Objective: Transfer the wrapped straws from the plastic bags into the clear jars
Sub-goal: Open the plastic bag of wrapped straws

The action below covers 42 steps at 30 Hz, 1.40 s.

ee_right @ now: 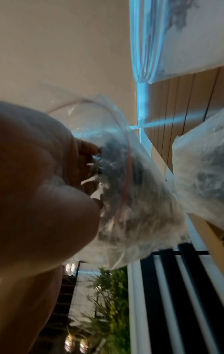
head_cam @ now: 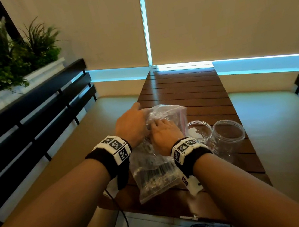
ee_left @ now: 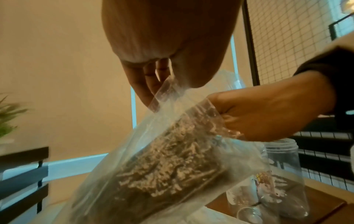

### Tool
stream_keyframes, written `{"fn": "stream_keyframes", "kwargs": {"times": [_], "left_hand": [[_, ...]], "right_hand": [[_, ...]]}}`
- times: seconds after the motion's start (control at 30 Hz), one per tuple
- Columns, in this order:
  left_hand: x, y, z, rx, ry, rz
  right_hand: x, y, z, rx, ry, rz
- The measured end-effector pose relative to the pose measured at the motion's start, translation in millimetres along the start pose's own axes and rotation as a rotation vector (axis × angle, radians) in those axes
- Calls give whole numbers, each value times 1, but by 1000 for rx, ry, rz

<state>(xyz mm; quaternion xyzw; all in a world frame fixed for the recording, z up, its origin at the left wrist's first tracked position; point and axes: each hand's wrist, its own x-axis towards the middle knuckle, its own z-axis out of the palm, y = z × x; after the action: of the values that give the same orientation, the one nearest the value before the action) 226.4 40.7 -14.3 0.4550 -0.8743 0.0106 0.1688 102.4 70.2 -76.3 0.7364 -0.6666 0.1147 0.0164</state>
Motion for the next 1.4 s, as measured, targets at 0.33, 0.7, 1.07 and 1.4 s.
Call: {"fn": "stream_keyframes", "kwargs": {"times": [0.33, 0.7, 1.07, 1.4], "left_hand": [[12, 9, 33, 103, -93, 213], [45, -18, 76, 0, -354, 113], [95, -35, 97, -184, -276, 209], [79, -24, 85, 91, -633, -31]], "right_hand": [[19, 2, 8, 3, -302, 383], [41, 11, 35, 157, -381, 383], [76, 27, 41, 107, -423, 422], [48, 29, 32, 182, -282, 291]]}}
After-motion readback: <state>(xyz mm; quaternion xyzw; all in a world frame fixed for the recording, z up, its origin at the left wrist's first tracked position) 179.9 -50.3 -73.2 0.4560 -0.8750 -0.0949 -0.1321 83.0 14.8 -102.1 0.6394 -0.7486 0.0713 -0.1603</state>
